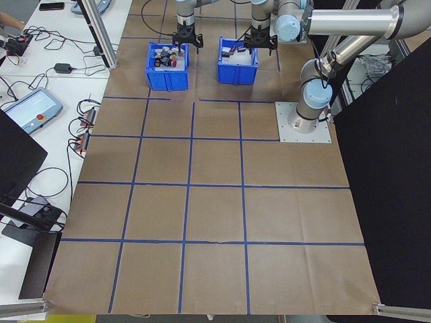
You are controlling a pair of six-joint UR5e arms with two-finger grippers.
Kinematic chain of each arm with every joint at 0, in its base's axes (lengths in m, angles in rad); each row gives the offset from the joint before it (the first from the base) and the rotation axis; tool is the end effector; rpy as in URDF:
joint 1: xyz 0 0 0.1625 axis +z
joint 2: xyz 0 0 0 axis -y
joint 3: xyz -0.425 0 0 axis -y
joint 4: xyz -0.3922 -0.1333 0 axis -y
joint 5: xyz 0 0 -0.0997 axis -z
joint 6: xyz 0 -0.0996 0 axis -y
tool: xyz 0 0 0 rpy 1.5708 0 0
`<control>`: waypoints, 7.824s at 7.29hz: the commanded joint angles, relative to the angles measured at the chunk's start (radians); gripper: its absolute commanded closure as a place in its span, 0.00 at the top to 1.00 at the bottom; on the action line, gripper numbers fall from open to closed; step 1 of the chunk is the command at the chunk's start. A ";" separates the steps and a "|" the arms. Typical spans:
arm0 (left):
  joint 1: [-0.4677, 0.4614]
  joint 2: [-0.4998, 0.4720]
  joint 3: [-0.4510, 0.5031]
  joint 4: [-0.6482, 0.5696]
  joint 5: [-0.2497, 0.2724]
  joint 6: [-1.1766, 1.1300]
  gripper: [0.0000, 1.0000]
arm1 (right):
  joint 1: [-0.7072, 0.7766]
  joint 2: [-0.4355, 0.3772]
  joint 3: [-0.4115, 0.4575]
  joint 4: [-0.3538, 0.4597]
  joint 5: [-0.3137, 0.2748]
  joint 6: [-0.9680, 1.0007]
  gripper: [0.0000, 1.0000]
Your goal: Place battery box in front
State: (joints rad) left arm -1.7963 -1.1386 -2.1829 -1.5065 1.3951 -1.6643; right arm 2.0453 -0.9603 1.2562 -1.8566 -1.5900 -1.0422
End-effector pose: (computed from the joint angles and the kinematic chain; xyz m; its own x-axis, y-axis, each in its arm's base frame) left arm -0.2130 -0.2544 0.3693 -0.1311 -0.9827 -0.1311 -0.9807 0.1092 0.1621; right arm 0.4447 -0.5782 0.2958 -0.0540 -0.9985 0.0010 -0.9983 0.0540 0.0217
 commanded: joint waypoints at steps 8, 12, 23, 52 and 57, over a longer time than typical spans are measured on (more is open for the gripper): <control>-0.229 -0.254 -0.086 0.454 -0.074 -0.310 0.99 | -0.016 -0.015 -0.001 -0.113 -0.088 -0.050 0.00; -0.258 -0.338 -0.087 0.508 -0.073 -0.371 0.99 | -0.254 -0.191 0.069 -0.004 -0.093 -0.341 0.00; 0.076 -0.311 -0.023 0.522 0.027 0.016 0.00 | -0.720 -0.764 0.804 -0.240 -0.054 -0.845 0.00; 0.206 -0.367 0.666 -0.242 0.265 1.639 1.00 | 0.115 -0.601 0.899 -0.380 -0.134 0.068 0.00; 0.161 -0.291 0.468 -0.078 0.200 1.755 1.00 | 0.084 -0.665 0.890 -0.383 -0.134 0.073 1.00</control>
State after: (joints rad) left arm -1.6399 -1.4498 -1.6795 -1.6240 1.5980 0.0773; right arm 2.1506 -1.5835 2.1472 -2.2526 -1.7196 -0.9622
